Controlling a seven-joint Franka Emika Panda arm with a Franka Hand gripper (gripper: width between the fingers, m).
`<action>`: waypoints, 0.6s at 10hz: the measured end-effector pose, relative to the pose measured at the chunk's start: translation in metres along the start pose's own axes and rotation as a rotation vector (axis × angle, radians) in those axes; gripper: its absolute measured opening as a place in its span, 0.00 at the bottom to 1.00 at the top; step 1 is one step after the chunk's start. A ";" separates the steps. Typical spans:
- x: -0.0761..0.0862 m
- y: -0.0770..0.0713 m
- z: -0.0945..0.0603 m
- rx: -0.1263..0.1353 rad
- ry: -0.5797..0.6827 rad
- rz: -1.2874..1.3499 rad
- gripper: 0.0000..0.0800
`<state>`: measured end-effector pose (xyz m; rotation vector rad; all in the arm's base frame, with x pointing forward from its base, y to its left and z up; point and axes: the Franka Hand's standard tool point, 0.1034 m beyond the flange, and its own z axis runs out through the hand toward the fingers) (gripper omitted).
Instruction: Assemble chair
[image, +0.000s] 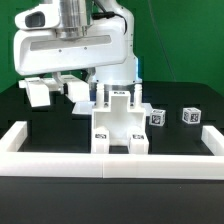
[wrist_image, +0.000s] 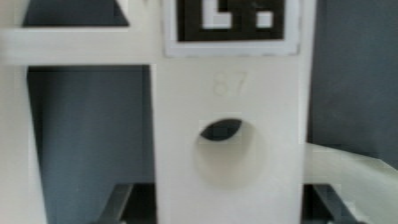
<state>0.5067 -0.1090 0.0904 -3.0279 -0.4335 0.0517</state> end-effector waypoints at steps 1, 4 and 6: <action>0.000 0.000 0.001 0.001 0.000 0.026 0.36; 0.004 0.007 -0.013 0.010 0.004 0.220 0.36; 0.007 0.004 -0.023 0.016 0.005 0.233 0.36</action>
Offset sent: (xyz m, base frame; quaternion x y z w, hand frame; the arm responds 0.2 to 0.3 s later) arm 0.0027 -0.0176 0.0256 -0.0100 -0.0183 0.1452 0.9892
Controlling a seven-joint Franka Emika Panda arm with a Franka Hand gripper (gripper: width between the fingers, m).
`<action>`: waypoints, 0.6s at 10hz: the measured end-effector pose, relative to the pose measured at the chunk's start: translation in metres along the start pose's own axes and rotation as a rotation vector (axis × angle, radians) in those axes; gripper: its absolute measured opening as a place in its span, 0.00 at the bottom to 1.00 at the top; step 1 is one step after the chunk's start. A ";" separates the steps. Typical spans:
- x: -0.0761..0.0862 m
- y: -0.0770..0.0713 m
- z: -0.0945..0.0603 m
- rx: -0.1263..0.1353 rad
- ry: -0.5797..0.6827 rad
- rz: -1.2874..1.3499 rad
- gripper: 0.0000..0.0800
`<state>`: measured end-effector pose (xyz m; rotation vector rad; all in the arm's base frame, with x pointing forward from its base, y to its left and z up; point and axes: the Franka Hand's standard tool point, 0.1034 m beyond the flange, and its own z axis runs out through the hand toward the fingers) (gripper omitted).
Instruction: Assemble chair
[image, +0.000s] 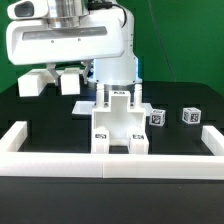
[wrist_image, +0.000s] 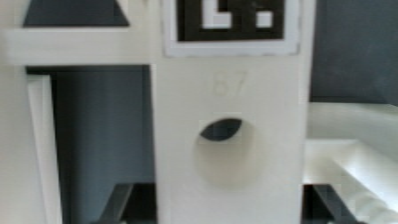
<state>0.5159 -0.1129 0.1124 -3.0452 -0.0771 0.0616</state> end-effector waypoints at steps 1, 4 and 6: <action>0.004 -0.004 -0.005 0.003 0.003 0.006 0.36; 0.003 -0.005 -0.001 0.004 -0.008 0.010 0.36; 0.028 -0.026 -0.020 0.014 -0.019 0.042 0.36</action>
Offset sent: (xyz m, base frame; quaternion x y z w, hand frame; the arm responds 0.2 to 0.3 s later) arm 0.0000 0.0000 0.0000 0.0000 0.0000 0.0000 1.0000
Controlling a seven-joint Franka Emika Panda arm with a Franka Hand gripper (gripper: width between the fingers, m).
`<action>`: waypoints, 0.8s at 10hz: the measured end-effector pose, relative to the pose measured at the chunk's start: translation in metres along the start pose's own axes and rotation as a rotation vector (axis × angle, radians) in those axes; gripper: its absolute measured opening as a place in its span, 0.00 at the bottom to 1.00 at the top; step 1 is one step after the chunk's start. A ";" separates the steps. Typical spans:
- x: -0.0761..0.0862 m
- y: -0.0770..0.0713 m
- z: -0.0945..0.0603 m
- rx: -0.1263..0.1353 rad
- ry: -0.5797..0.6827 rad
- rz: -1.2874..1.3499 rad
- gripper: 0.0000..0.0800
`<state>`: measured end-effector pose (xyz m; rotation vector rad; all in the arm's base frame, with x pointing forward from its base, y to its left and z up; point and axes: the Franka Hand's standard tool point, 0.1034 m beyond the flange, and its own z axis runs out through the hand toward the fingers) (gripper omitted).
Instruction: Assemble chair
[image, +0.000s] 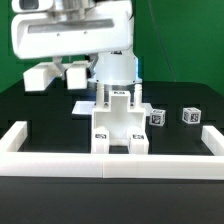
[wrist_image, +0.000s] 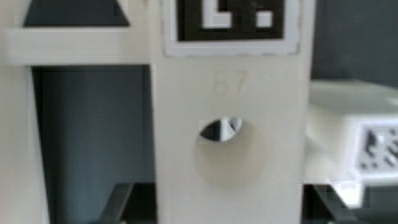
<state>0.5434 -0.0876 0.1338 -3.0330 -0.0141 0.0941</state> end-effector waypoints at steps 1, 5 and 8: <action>0.010 -0.015 -0.001 0.005 -0.007 0.044 0.36; 0.020 -0.033 0.010 -0.005 0.014 0.034 0.36; 0.026 -0.051 0.009 -0.017 0.020 -0.013 0.36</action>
Offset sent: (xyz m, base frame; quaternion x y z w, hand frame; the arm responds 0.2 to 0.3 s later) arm 0.0000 0.0000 0.0000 0.0000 0.0000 0.0000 1.0000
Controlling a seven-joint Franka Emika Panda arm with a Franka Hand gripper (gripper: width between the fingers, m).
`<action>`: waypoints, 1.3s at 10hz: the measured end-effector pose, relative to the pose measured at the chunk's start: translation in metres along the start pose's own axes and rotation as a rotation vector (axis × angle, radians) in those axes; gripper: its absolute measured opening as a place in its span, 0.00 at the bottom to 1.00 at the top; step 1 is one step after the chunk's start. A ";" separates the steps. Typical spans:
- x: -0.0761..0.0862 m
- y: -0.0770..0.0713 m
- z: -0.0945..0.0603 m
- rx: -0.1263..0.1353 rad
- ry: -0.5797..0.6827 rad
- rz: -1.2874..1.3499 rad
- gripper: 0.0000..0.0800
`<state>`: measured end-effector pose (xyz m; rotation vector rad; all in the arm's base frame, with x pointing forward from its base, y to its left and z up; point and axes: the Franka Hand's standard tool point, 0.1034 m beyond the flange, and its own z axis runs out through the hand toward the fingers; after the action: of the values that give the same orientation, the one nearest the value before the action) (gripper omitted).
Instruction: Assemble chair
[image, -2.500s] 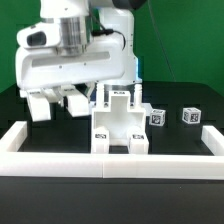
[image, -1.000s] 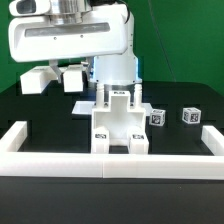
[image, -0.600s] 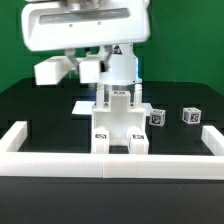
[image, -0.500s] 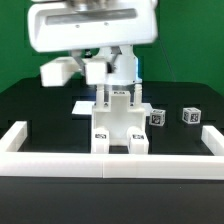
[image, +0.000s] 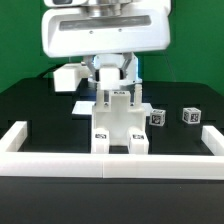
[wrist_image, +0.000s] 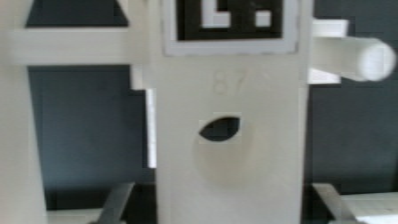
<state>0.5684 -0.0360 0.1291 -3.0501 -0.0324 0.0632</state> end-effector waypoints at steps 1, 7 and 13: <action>0.005 -0.010 -0.002 -0.001 -0.003 -0.014 0.36; 0.012 -0.027 0.001 -0.007 -0.007 -0.045 0.36; 0.007 -0.026 0.004 -0.007 -0.014 0.004 0.36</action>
Offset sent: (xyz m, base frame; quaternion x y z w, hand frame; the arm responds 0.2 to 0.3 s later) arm 0.0000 0.0000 0.0000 0.0000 0.0000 0.0000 1.0000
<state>0.5751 -0.0098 0.1272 -3.0569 -0.0268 0.0856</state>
